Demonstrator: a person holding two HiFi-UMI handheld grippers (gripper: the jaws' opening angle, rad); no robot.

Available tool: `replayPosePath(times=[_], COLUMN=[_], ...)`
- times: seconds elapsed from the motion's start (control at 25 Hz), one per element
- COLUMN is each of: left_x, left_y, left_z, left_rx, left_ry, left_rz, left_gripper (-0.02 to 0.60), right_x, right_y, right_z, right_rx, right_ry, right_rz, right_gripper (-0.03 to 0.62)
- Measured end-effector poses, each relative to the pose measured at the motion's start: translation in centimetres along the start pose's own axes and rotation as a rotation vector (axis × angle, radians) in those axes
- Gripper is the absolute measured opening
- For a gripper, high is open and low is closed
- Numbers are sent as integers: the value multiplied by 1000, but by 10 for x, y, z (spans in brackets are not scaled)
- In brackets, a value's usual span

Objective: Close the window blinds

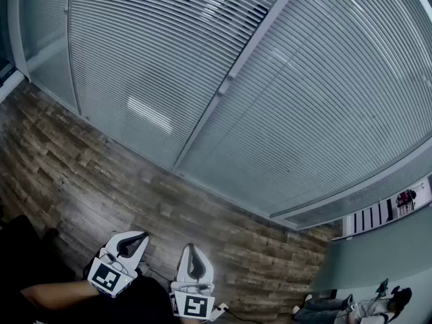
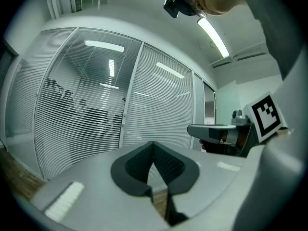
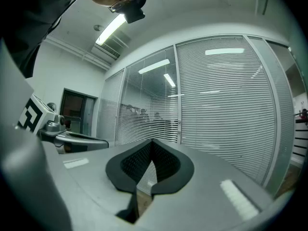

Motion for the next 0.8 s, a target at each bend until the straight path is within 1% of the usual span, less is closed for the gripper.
replayPosePath(times=[0.12,0.32,0.52,0.64,0.8], left_x=[1,1,1,0,-2], left_y=[0,-2,-6,-9,-18], left_z=[1,-1,3,3,-5], left_rx=[13,23,23,40,50], left_ry=[6,16,25,41,68], left_rz=[1,25,28,27,19], left_gripper=[2,2,2,2,2], right_x=[2,7,1,-3,-5], right_y=[1,5,6,0,-14], right_z=[1,5,9,11,16], right_rx=[10,-1,32,54,45], right_ry=[8,29,-6,-2,6], right_rz=[14,32,0,-8,-25], right_gripper=[-2,-2,0,2,2])
Point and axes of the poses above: the fingertips, and each gripper's own axes: y backward along the fingers, z to its right, x out of its top, the point moved 9 cm from there along y, backward along the fingers, and after that the axes turned 10 degrees about -z, right-handed, at the moved point
